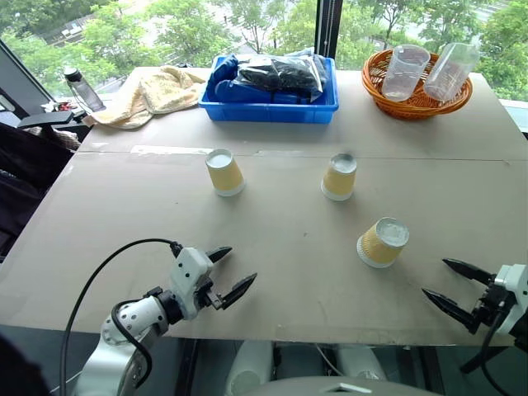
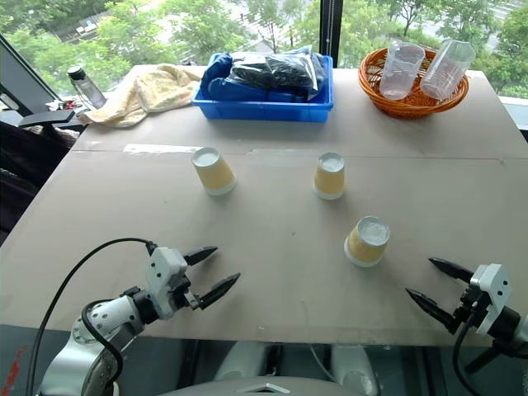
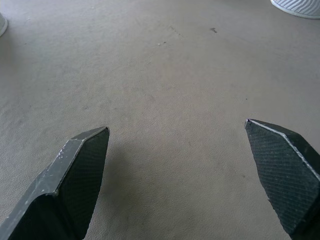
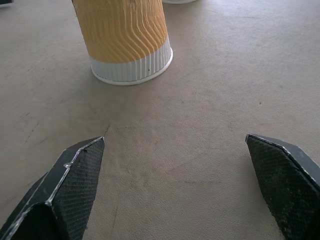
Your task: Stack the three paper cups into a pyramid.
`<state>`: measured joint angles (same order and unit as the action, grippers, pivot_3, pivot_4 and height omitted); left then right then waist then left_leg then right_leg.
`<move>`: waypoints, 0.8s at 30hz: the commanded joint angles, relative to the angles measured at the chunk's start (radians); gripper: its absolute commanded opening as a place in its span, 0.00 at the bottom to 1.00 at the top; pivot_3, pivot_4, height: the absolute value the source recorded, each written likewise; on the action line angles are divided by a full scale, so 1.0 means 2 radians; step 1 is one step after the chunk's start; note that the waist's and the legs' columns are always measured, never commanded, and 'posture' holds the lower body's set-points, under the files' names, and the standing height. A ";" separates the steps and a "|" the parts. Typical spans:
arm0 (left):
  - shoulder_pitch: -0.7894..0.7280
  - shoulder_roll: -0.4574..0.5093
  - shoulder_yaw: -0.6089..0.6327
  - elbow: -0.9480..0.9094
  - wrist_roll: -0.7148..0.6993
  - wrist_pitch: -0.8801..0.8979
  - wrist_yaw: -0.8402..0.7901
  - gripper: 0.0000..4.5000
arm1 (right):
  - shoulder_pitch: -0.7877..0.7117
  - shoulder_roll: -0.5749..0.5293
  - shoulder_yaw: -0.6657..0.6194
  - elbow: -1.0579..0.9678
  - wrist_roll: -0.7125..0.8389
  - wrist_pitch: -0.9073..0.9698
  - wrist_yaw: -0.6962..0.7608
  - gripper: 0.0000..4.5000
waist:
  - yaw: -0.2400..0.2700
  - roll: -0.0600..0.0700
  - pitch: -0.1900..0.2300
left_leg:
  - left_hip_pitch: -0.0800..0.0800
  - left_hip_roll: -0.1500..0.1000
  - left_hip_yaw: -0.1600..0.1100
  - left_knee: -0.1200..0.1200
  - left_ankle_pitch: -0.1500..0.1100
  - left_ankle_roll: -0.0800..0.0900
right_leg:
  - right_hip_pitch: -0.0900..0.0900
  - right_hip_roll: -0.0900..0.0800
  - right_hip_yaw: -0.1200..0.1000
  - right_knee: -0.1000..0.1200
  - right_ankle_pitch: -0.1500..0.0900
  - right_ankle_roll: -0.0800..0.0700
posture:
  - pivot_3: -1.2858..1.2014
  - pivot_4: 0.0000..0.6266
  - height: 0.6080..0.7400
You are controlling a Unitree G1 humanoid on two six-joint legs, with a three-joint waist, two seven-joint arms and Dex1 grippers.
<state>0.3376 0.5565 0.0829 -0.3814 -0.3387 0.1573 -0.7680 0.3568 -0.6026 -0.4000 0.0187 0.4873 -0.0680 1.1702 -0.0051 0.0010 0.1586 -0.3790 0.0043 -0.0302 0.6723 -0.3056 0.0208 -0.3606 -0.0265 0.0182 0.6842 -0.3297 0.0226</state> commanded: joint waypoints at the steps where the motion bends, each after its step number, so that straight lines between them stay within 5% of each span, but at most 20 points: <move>1: 0.005 0.007 0.018 -0.013 -0.014 -0.002 -0.008 0.99 | -0.007 -0.005 -0.004 -0.006 0.011 0.008 -0.004 1.00 | -0.001 0.000 0.000 | 0.000 0.000 0.000 0.000 0.000 0.000 | 0.000 0.000 0.000 0.000 0.000 0.000 | 0.52 0.24 1.00; 24: -0.001 0.049 0.040 0.007 -0.065 -0.008 -0.104 0.99 | -0.029 -0.013 -0.003 -0.024 0.013 -0.004 -0.010 1.00 | -0.003 0.000 0.000 | 0.000 0.000 0.000 0.000 0.000 0.000 | 0.000 0.000 0.000 0.000 0.000 0.000 | 0.52 0.24 1.00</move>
<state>0.3423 0.6344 0.1425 -0.3581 -0.4493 0.1717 -0.9361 0.3027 -0.6223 -0.3991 0.0183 0.4824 -0.0712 1.1447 -0.0105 0.0012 0.1584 -0.3788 0.0042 -0.0301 0.6720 -0.3054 0.0205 -0.3604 -0.0263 0.0178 0.6841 -0.3296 0.0226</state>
